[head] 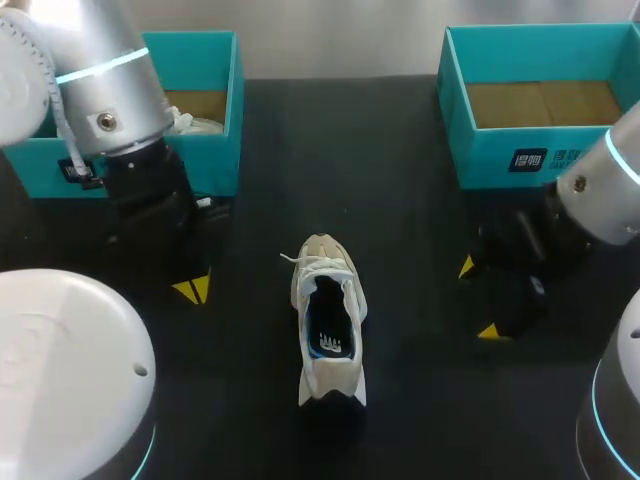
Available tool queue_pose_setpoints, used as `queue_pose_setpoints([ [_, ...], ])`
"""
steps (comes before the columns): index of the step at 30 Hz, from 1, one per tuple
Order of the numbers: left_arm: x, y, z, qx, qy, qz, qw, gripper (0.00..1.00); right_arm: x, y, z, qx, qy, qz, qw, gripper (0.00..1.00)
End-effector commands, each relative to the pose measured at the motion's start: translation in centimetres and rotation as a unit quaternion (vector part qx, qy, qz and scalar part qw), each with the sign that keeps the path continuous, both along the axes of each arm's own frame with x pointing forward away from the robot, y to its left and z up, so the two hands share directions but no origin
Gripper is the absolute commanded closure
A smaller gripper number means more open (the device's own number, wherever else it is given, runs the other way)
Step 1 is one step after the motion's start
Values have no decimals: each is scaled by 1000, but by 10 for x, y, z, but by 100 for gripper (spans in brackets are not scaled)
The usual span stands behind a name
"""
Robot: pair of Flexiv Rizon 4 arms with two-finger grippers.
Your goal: Take the shoe out of the shoebox, open the shoe tongue, remove and reinsert the insole, then place the shoe into the shoebox
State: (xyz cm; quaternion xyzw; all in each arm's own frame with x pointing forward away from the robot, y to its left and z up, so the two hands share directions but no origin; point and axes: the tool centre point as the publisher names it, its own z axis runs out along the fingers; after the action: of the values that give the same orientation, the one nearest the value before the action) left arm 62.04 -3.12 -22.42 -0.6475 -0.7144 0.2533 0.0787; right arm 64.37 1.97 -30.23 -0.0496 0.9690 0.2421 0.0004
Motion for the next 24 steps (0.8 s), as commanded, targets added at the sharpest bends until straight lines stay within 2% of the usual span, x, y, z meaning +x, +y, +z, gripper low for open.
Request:
queue_pose_setpoints([
  [1,2,-2,1,6,1,-3,1000,100,-5,-2,0,1,-5,-2,1000,0],
  [8,2,-2,1,6,1,-3,1000,100,-5,-2,0,1,-5,-2,1000,0],
  [11,4,-13,-1,5,-5,-22,1000,100,-5,-2,0,1,-5,-2,1000,0],
  [20,-9,-47,-17,25,-40,-63,997,100,-5,-2,0,1,-5,-2,1000,0],
  [24,-6,-66,-17,33,-54,-81,995,100,-5,-2,0,1,-5,-2,1000,0],
])
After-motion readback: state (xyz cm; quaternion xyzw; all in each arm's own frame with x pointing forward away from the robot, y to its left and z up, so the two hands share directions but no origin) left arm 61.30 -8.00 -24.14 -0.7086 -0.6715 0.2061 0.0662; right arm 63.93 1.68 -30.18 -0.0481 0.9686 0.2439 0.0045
